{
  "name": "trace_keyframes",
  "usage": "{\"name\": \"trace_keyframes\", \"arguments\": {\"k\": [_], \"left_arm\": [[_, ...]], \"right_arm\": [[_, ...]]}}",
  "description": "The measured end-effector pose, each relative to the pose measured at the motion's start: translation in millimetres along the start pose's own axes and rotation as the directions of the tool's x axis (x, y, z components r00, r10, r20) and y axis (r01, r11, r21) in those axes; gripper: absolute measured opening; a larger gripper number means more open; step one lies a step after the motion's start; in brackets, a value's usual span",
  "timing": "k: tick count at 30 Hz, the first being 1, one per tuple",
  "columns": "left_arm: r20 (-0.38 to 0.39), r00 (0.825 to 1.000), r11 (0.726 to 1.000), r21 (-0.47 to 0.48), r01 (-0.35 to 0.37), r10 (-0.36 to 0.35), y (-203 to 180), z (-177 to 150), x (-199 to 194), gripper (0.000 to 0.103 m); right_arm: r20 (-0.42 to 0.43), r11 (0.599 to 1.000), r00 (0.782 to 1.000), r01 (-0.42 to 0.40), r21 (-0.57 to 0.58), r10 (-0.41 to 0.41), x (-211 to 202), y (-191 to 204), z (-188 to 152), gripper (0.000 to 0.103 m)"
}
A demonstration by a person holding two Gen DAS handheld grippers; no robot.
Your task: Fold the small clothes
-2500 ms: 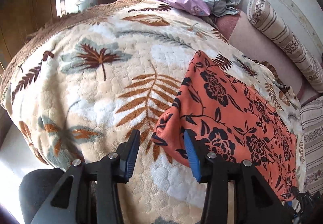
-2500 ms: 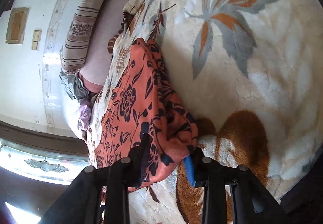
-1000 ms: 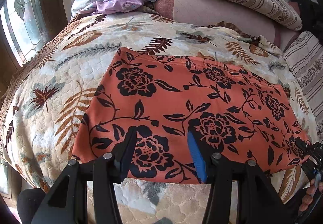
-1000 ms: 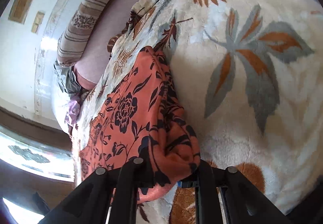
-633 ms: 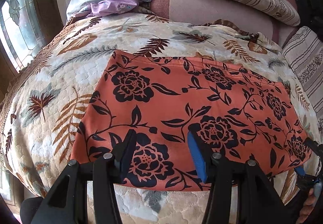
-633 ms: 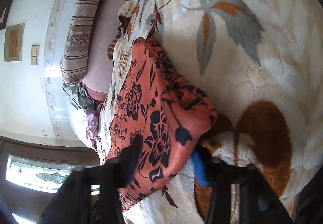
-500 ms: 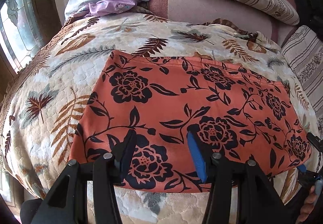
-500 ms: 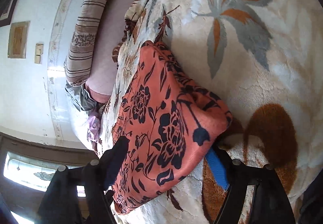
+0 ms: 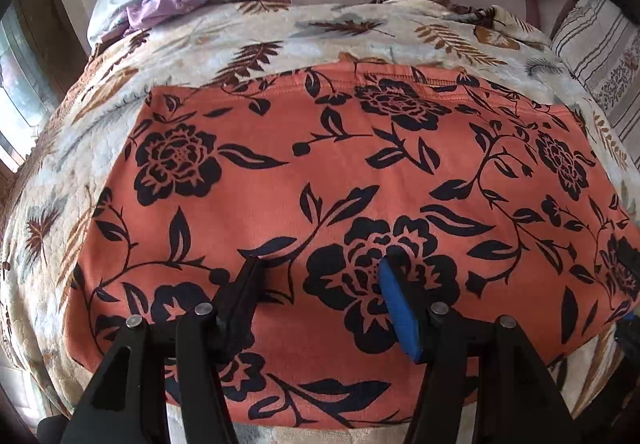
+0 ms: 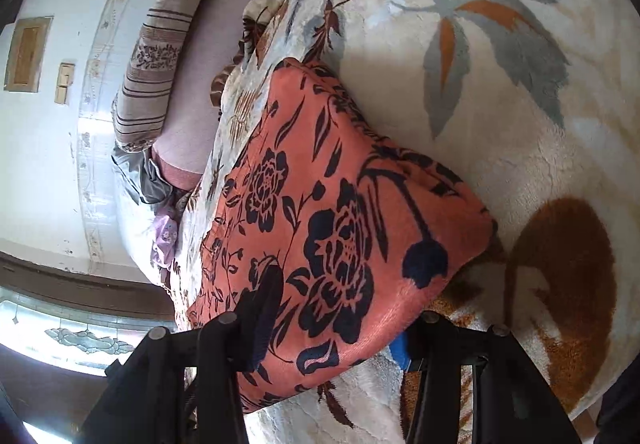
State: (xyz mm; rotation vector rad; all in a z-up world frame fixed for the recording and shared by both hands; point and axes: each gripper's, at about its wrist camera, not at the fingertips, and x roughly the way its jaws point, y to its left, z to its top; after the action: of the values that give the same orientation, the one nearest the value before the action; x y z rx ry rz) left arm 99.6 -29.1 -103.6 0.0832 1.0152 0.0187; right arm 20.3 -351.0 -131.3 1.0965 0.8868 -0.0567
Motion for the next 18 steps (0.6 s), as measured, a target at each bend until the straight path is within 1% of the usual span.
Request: {"name": "trace_keyframes", "arguments": {"k": [2,5,8,13,18], "left_arm": [[0.004,1.000,1.000,0.007,-0.003,0.003,0,-1,-3,0.062],[-0.011,1.000,1.000,-0.008,0.020,-0.020,4,1,-3,0.062],[-0.009,1.000,1.000,-0.003,0.020,-0.020,3,1,-2,0.062],[-0.004,1.000,1.000,-0.005,0.020,-0.020,3,0,-2,0.062],[-0.015,0.999,0.999,-0.036,0.035,-0.035,10,3,-11,0.062]], "right_arm": [[-0.004,1.000,1.000,-0.009,0.009,0.009,1,1,0,0.058],[0.008,1.000,1.000,0.003,-0.007,-0.002,1,5,3,0.058],[0.008,1.000,1.000,0.006,0.002,-0.006,3,4,3,0.058],[0.009,1.000,1.000,0.023,-0.016,-0.023,3,6,3,0.058],[0.011,0.999,0.999,0.032,-0.026,-0.031,3,10,4,0.058]]}}
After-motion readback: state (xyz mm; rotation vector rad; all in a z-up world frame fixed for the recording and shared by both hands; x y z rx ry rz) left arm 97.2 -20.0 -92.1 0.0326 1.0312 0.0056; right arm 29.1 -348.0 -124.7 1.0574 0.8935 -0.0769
